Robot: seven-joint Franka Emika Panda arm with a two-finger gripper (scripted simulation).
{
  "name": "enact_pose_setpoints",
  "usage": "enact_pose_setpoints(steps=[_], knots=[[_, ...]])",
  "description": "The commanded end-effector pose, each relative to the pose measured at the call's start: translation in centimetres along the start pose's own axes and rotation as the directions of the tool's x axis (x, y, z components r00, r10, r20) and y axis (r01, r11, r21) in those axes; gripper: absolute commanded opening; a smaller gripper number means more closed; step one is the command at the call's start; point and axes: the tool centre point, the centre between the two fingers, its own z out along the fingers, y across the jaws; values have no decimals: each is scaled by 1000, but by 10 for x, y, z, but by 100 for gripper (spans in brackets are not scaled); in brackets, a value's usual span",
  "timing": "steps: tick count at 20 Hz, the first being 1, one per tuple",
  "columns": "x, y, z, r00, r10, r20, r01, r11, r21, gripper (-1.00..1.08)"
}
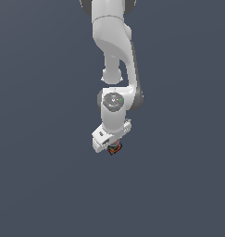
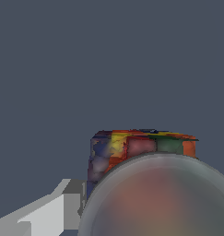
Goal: Pick up the object and move it to a goal position.
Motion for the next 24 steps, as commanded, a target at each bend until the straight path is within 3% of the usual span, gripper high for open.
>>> enact_pose_setpoints(steps=[1, 24], knots=[[-12, -3, 0, 1000, 1, 0, -1, 1000, 0, -100], [-157, -45, -1, 1000, 2, 0, -2, 1000, -1, -100]])
